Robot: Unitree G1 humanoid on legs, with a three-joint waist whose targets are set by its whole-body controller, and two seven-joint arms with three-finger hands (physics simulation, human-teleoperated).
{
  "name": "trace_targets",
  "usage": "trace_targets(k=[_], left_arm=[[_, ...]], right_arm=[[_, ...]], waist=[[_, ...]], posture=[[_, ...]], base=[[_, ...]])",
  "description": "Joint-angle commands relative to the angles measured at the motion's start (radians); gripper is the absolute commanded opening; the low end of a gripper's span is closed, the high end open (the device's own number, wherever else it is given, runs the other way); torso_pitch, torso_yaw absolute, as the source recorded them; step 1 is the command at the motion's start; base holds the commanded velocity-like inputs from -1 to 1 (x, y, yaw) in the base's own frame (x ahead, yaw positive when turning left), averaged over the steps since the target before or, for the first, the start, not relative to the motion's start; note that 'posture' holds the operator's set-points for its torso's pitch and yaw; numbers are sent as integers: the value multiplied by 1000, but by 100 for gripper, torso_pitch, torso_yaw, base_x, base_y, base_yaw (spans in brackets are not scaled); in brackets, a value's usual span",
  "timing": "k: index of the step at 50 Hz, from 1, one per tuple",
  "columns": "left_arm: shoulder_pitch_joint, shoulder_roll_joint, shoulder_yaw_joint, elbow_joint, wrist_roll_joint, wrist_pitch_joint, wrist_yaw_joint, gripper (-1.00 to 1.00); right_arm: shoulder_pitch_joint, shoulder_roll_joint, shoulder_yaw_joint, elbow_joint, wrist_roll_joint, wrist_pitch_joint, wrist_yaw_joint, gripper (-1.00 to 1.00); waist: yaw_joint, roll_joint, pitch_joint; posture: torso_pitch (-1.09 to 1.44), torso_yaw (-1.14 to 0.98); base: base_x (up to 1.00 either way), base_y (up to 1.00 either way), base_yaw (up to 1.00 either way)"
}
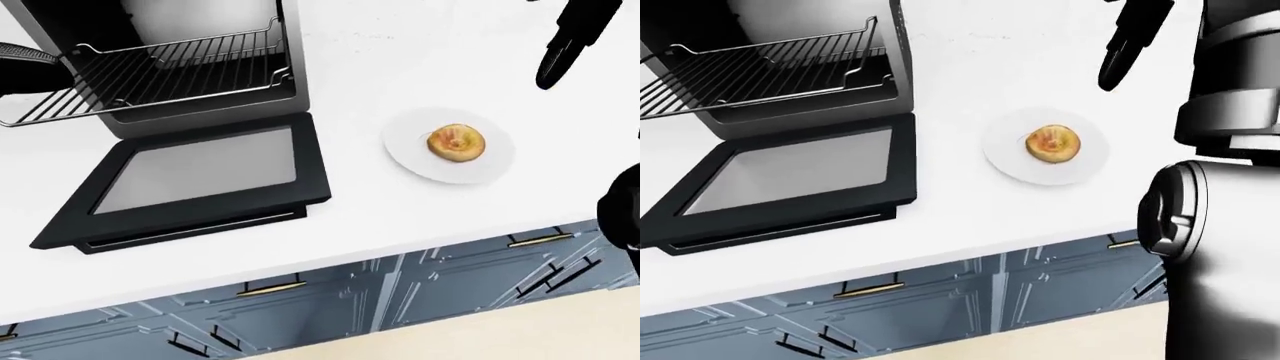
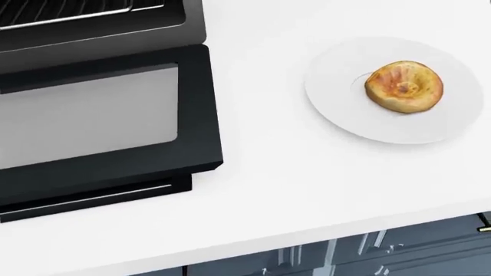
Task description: Place the bread on the top rack of the toaster oven.
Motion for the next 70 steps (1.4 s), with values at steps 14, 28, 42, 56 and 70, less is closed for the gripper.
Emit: trace_targets(k=[14,28,42,56,70], left_arm=[[-18,14,33,2,18,-19,0,100],[-11,-3,34,0,36,-15,-6,100],[-24,-35,36,-5,65,11,-17,100],[-16,-48,46,-9,75,18,-23,100],[-18,-56,44,-9,82,21,-26,100]], right_arm=[[114,52,-39,-237,-45,-82,86,100],[247,71,-56,-393,-18,-59,128,100],[335,79,-61,-498,-13,-56,173,100],[331,117,-54,-534,-11,0,180,100],[389,166,-48,-639,-12,64,211,100]], waist=[[1,1,-18],[0,-4,-19],[-1,-5,-23],[-1,-2,-25],[1,-3,-26]], posture=[[0,0],[0,0],[0,0],[0,0],[0,0]], base=[[0,0,0],[0,0,0],[0,0,0],[0,0,0],[0,0,0]])
